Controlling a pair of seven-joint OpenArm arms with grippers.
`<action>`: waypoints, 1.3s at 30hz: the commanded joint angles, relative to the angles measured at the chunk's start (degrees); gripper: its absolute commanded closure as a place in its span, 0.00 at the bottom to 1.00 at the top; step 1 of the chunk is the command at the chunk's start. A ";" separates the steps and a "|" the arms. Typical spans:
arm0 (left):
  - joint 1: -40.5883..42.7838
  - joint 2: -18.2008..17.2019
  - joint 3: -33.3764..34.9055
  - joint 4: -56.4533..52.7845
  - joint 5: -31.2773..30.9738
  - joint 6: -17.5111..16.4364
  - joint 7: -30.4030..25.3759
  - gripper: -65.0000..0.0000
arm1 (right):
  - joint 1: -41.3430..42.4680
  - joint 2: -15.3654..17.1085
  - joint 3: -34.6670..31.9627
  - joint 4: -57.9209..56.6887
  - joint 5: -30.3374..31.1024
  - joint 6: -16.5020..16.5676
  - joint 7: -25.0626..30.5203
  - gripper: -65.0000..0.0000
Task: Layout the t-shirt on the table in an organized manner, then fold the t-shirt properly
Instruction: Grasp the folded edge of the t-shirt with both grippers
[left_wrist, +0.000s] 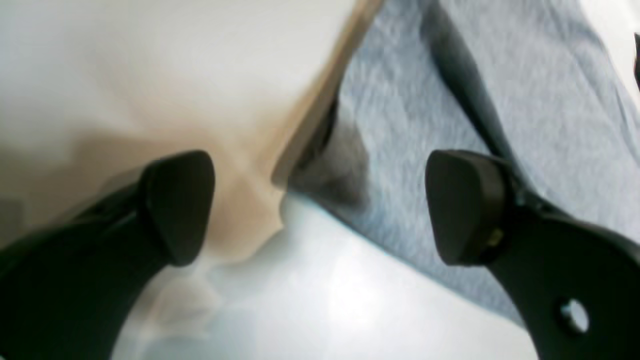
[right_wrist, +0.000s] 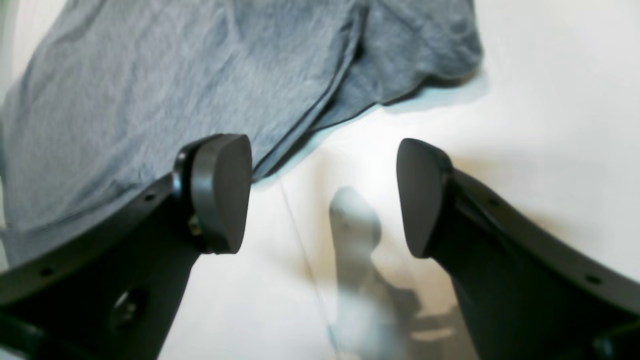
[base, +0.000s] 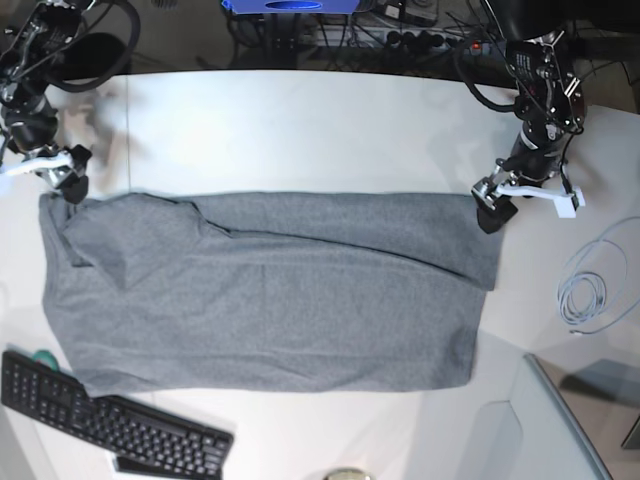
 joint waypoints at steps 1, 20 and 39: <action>-1.30 -0.37 -0.12 -0.32 -0.43 -0.21 -0.09 0.01 | 0.30 0.98 1.44 -0.05 0.80 0.29 1.25 0.36; -7.72 -1.17 5.50 -9.20 -0.35 -0.12 -0.45 1.00 | 8.91 6.79 8.21 -11.75 6.60 4.86 -5.78 0.56; -6.05 -5.12 6.03 -9.20 -0.35 -0.12 -0.27 1.00 | 11.73 15.23 -7.08 -19.92 6.25 0.64 -3.15 0.99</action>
